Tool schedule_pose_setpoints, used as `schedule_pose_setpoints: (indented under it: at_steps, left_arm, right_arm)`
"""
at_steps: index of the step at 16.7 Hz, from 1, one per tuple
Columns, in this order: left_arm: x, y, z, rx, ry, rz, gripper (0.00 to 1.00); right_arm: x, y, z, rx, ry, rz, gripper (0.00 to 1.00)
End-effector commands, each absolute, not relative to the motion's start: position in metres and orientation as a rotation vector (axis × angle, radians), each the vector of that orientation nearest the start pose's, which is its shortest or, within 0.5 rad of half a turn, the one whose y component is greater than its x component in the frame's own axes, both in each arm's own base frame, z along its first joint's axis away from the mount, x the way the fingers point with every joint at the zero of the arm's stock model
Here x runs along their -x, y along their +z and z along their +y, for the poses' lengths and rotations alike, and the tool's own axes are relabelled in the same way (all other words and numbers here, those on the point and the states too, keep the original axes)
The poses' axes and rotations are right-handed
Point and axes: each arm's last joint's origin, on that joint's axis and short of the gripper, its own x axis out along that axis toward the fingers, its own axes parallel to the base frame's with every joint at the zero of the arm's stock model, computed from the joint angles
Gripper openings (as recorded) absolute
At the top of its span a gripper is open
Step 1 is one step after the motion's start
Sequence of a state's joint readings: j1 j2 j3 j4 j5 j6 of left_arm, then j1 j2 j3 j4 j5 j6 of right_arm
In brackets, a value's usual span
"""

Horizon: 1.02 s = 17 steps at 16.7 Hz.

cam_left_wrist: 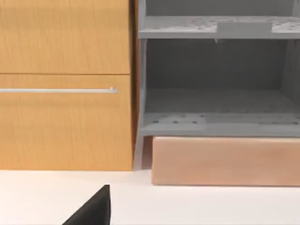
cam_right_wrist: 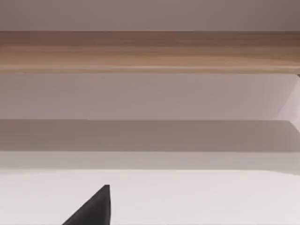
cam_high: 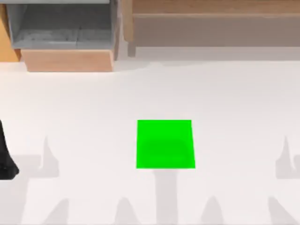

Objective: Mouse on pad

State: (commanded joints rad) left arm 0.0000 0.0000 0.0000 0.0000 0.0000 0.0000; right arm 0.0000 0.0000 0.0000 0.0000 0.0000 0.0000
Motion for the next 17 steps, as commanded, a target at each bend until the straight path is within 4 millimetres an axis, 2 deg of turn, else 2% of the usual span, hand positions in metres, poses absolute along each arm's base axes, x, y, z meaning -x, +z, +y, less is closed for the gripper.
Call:
schedule_pose_setpoints:
  at_steps: [3, 7, 12, 17]
  left_arm:
    - [-0.106, 0.162, -0.001, 0.004, 0.006, 0.011, 1.00]
    - [-0.109, 0.179, 0.006, 0.054, 0.068, 0.157, 1.00]
    - [-0.136, 0.205, 0.025, 0.200, 0.223, 0.554, 1.00]
    - [-0.179, 0.211, 0.062, 0.411, 0.432, 1.006, 1.00]
  right_arm:
    - [-0.106, 0.160, -0.001, 0.000, 0.000, 0.000, 1.00]
    - [-0.106, 0.160, -0.001, 0.000, 0.000, 0.000, 1.00]
    - [-0.106, 0.160, -0.001, 0.000, 0.000, 0.000, 1.00]
    - [-0.106, 0.160, -0.001, 0.000, 0.000, 0.000, 1.00]
